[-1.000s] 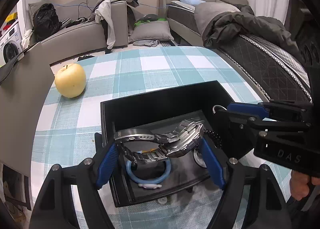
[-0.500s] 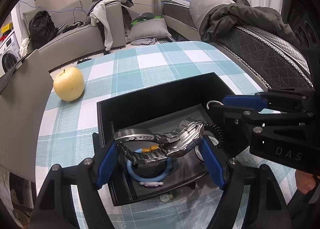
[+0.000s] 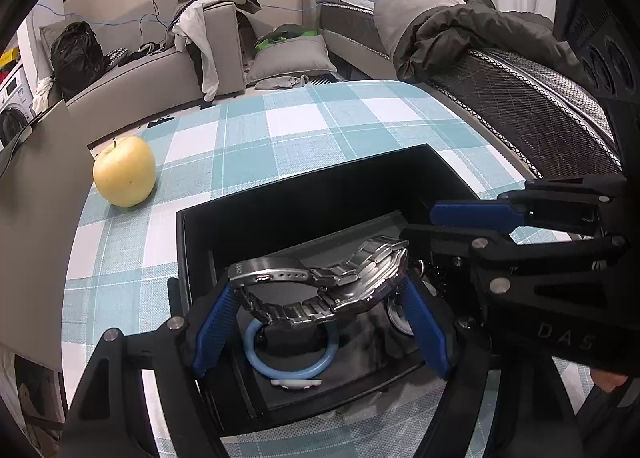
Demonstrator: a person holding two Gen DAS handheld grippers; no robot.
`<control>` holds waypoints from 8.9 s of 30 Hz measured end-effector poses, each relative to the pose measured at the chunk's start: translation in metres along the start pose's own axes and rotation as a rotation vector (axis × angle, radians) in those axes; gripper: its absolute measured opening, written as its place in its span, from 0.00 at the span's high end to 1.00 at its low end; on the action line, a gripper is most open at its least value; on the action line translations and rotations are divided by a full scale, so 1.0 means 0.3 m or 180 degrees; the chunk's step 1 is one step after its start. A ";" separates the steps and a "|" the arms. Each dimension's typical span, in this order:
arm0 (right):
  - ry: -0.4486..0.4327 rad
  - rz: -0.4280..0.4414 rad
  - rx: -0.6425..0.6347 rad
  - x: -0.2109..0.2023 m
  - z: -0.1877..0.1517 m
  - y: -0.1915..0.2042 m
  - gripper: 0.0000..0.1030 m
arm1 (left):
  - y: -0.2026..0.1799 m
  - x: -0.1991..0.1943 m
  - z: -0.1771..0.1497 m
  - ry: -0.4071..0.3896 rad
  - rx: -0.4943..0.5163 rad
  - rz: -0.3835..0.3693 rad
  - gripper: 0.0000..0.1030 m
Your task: Organize jewelry
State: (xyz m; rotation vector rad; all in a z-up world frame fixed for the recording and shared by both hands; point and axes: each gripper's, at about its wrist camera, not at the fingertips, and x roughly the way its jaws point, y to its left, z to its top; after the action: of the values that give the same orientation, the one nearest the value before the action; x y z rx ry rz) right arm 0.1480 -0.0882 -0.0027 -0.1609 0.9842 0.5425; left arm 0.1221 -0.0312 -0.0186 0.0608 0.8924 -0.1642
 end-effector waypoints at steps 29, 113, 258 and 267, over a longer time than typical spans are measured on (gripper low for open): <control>-0.0171 -0.0040 0.0257 -0.223 -0.219 -0.053 0.05 | 0.159 -0.208 -0.163 -0.0190 -0.0637 0.0131 0.01; -0.0323 0.0564 -0.0205 -0.203 -0.199 0.103 0.90 | 0.002 -0.044 -0.239 0.0370 -0.0166 -0.0195 0.71; -0.0674 0.0200 0.0159 -0.179 -0.097 0.023 0.87 | 0.095 -0.128 -0.062 -0.0438 -0.0468 -0.0026 0.92; -0.0693 0.0183 0.0195 -0.187 -0.098 0.011 0.78 | 0.096 -0.125 -0.057 -0.0408 -0.0491 0.0019 0.92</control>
State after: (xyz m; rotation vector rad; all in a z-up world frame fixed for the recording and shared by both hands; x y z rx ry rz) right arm 0.1000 -0.1166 0.0276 -0.0179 0.7940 0.5689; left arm 0.0907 0.0038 -0.0006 -0.0900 0.7743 -0.0923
